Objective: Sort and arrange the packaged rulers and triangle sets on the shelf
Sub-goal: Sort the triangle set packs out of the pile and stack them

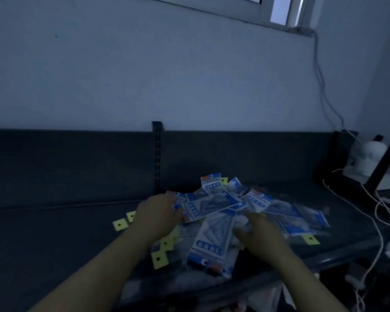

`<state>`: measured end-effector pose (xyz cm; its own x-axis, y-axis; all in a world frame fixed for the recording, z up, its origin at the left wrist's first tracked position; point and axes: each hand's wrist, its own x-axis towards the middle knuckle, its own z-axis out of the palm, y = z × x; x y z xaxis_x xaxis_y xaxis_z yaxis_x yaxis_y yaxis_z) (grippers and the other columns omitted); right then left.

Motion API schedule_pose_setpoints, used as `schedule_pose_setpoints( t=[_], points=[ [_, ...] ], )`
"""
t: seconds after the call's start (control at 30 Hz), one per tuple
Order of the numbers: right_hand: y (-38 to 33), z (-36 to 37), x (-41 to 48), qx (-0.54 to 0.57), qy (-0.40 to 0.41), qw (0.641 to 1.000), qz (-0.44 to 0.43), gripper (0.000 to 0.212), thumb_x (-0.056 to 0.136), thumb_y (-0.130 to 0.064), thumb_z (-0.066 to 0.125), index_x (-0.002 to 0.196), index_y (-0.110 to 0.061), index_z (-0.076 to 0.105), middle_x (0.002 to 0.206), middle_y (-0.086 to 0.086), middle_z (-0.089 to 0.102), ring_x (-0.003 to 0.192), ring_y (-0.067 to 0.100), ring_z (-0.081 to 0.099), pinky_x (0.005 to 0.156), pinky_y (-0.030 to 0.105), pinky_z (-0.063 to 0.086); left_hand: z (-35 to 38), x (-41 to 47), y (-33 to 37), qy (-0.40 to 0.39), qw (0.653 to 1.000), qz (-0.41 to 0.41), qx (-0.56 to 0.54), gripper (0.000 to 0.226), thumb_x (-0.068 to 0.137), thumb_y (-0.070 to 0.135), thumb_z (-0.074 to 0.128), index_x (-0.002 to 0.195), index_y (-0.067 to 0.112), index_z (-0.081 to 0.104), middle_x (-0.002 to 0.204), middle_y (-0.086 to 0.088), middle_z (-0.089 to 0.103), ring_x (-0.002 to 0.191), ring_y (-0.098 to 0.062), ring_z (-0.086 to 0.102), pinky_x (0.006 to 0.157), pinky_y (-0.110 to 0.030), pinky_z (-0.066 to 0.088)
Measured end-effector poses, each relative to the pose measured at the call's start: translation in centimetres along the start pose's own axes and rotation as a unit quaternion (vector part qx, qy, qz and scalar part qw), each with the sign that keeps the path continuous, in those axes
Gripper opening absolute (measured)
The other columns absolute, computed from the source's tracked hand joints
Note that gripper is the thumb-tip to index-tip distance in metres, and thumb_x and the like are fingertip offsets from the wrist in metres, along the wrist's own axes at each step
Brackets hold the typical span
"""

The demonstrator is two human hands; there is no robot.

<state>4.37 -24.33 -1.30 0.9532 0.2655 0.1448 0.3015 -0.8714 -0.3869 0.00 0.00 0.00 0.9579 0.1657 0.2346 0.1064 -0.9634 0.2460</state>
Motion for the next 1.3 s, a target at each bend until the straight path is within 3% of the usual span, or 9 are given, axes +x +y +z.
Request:
schedule_pose_setpoints(
  t=[0.2,0.3,0.43,0.6,0.77,0.9,1.0,1.17,1.3],
  points=[
    [3.7,2.6,3.4,-0.040,-0.052,0.998,-0.014,0.088,0.083,-0.070,0.044,0.150,-0.018,0.021,0.157,0.005,0.021,0.144,0.021,0.018,0.118,0.036,0.016,4.5,6.3,2.6,-0.126,0.991,-0.010,-0.036,0.051,0.094,0.048,0.049,0.134,0.016,0.047,0.126,-0.007,0.056,0.107,-0.022,0.056,0.088,-0.035,0.051],
    [5.1,3.3,4.6,-0.041,-0.057,0.997,-0.031,0.117,0.061,-0.095,0.017,0.152,-0.021,0.017,0.160,0.004,0.013,0.146,0.020,0.012,0.119,0.039,0.012,6.5,8.6,2.7,-0.157,0.985,-0.009,-0.074,0.057,0.090,0.054,0.052,0.137,0.023,0.044,0.125,-0.004,0.058,0.101,-0.021,0.059,0.085,-0.039,0.053],
    [6.0,4.2,5.1,-0.026,-0.064,0.997,-0.036,0.102,0.073,-0.086,0.024,0.152,-0.025,0.009,0.161,0.000,0.002,0.147,0.018,0.002,0.120,0.041,0.007,7.3,10.4,3.1,-0.162,0.987,-0.023,0.006,0.068,0.083,0.060,0.057,0.137,0.022,0.041,0.130,-0.009,0.046,0.114,-0.028,0.048,0.090,-0.036,0.045],
    [6.6,4.4,5.1,-0.026,-0.047,0.998,-0.041,0.137,0.037,-0.098,-0.014,0.152,-0.027,0.007,0.161,-0.003,-0.001,0.147,0.016,0.000,0.120,0.040,0.003,6.4,10.5,3.1,-0.146,0.983,-0.056,-0.097,0.036,0.086,0.045,0.064,0.108,0.017,0.057,0.104,-0.003,0.058,0.097,-0.022,0.058,0.076,-0.032,0.045],
    [6.6,4.2,5.5,0.003,-0.061,0.997,-0.038,0.101,0.070,-0.088,0.024,0.151,-0.029,0.013,0.160,-0.004,0.004,0.147,0.017,0.003,0.120,0.040,0.007,3.6,7.2,3.1,-0.087,0.954,-0.121,-0.260,0.032,0.096,0.031,0.053,0.073,0.009,0.051,0.066,-0.006,0.052,0.057,-0.017,0.047,0.052,-0.026,0.032],
    [6.6,3.9,5.3,0.012,-0.036,0.998,-0.045,0.078,0.084,-0.066,0.048,0.148,-0.026,0.027,0.159,-0.002,0.013,0.146,0.016,0.010,0.120,0.039,0.009,3.2,3.0,3.4,-0.141,0.929,-0.178,-0.291,0.032,0.093,0.036,0.057,0.070,0.017,0.046,0.067,-0.005,0.046,0.060,-0.021,0.047,0.053,-0.028,0.035],
    [6.5,3.9,5.2,0.021,-0.027,0.998,-0.052,0.072,0.086,-0.062,0.050,0.145,-0.026,0.034,0.158,0.000,0.017,0.145,0.017,0.012,0.119,0.038,0.010,3.9,1.6,3.6,-0.156,0.919,-0.186,-0.310,0.024,0.085,0.037,0.068,0.079,0.015,0.058,0.077,-0.006,0.062,0.067,-0.020,0.059,0.057,-0.026,0.045],
    [6.3,3.6,4.9,0.039,-0.048,0.997,-0.055,0.068,0.088,-0.056,0.053,0.145,-0.023,0.035,0.158,0.002,0.019,0.145,0.019,0.015,0.119,0.040,0.012,4.6,1.6,4.9,-0.106,0.958,-0.182,-0.195,0.045,0.072,0.046,0.078,0.096,0.016,0.053,0.082,0.000,0.054,0.060,-0.006,0.048,0.056,-0.023,0.041],
    [6.1,3.0,5.0,0.100,-0.025,0.994,-0.033,0.052,0.091,-0.037,0.058,0.136,-0.014,0.048,0.144,0.006,0.044,0.127,0.021,0.044,0.109,0.039,0.034,5.7,1.4,6.4,-0.099,0.965,-0.182,-0.159,0.102,0.062,0.049,0.083,0.141,0.008,0.033,0.120,-0.004,0.057,0.094,-0.019,0.056,0.069,-0.029,0.046]
  ],
)
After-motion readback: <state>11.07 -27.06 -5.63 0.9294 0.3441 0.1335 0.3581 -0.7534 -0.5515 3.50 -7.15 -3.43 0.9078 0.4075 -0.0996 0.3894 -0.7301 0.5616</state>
